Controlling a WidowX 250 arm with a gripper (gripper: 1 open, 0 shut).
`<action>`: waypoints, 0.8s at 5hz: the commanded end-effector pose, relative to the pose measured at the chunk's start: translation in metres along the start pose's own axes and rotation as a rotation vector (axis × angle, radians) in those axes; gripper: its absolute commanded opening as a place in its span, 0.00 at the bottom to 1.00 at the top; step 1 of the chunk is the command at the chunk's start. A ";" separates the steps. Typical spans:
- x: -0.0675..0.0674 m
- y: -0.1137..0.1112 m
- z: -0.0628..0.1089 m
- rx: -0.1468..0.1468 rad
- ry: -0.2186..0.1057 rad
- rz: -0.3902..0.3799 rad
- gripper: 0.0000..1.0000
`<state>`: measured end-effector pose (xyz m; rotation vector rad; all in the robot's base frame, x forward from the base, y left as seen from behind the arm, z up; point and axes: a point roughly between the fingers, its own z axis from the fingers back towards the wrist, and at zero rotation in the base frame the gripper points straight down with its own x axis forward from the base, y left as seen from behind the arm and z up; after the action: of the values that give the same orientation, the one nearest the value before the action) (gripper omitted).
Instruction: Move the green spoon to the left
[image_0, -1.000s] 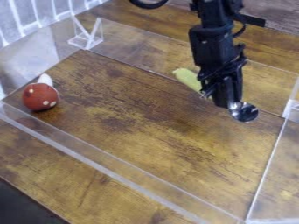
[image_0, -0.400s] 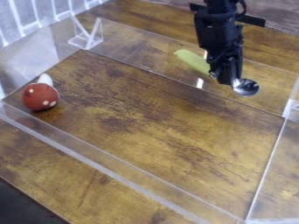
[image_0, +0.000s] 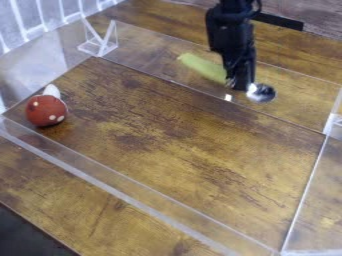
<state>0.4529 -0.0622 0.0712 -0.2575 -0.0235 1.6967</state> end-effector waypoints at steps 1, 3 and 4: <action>0.004 -0.007 0.051 -0.134 0.008 0.005 0.00; -0.009 0.006 0.050 -0.144 0.006 -0.010 1.00; -0.027 0.029 0.041 -0.160 -0.015 -0.007 1.00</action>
<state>0.4169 -0.0851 0.0680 -0.2614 -0.1111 1.7060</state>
